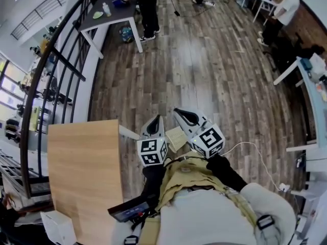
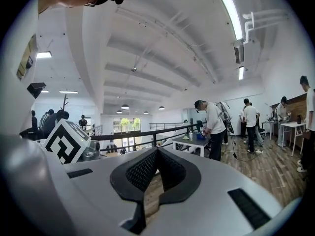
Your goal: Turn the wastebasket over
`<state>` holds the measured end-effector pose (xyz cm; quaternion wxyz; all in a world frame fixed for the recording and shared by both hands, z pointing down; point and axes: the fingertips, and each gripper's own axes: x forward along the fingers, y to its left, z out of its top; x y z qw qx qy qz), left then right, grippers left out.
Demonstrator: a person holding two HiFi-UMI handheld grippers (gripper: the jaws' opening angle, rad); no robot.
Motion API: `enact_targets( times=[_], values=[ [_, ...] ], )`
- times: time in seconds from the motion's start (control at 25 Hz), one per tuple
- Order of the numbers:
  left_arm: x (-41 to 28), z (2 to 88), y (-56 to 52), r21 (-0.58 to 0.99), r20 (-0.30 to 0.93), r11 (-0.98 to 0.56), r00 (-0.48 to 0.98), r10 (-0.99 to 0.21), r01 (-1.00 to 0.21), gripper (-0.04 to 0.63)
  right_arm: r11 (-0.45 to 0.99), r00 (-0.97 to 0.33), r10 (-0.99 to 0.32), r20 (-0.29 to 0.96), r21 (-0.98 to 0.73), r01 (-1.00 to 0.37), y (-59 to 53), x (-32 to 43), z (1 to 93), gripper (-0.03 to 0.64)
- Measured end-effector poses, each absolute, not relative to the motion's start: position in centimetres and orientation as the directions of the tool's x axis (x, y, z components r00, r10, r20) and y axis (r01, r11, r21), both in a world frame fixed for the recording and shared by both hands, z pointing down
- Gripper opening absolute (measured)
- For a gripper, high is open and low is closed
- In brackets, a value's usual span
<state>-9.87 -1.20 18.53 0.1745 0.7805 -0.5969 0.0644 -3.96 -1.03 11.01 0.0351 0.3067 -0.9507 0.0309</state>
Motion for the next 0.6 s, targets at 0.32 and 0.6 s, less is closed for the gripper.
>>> enact_targets(
  times=[0.32, 0.6],
  values=[
    [-9.6, 18.5, -1.2, 0.200, 0.309, -0.238, 0.292, -0.905, -0.951, 0.002, 0.796, -0.797, -0.599, 0.079, -0.042, -0.603, -1.0, -3.5, 10.7, 0.021],
    [-9.0, 18.7, -1.2, 0.203, 0.321, -0.259, 0.314, -0.893, -0.944, 0.002, 0.789, -0.788, -0.609, 0.086, -0.039, -0.614, -0.9, -3.3, 10.8, 0.020]
  ],
)
